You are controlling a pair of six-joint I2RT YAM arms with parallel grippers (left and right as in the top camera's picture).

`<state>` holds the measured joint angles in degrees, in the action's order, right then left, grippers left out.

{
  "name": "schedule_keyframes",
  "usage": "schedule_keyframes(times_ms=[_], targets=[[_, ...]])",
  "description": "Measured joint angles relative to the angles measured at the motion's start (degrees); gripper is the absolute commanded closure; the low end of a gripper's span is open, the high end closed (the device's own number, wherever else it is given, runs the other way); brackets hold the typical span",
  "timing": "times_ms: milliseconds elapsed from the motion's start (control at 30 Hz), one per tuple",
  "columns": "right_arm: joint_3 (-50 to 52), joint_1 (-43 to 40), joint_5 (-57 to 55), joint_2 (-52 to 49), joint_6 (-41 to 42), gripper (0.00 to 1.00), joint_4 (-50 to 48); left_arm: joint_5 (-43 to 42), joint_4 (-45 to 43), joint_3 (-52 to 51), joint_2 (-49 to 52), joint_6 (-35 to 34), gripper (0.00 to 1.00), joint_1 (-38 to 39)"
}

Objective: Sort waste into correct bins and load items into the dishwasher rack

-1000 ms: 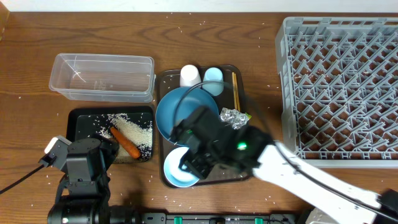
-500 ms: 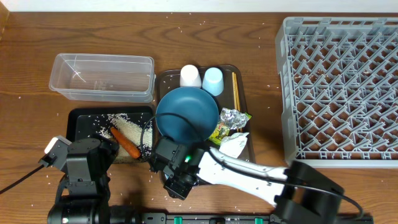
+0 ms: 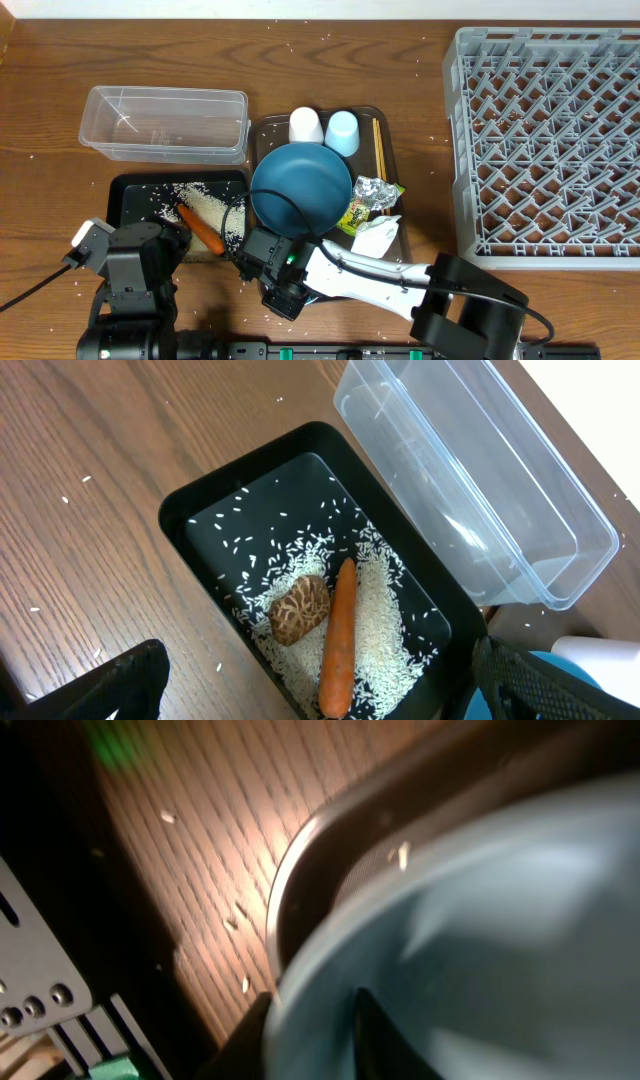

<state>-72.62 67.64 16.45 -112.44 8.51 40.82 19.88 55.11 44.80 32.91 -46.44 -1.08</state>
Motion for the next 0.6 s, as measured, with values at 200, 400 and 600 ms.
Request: schedule_keyframes(times_ms=[200,400,600], targets=[[-1.7,0.0,-1.18,0.55,0.15,0.99,1.95,0.02,0.0,0.0,0.0,0.0,0.02,0.0],[-4.74,-0.02,-1.36,0.55,0.22,0.99,6.23,0.02,0.0,0.0,0.0,0.0,0.02,0.0],[-10.05,-1.2,-0.15,0.31,0.57,0.99,12.37,0.02,0.0,0.0,0.0,0.0,0.02,0.0]])
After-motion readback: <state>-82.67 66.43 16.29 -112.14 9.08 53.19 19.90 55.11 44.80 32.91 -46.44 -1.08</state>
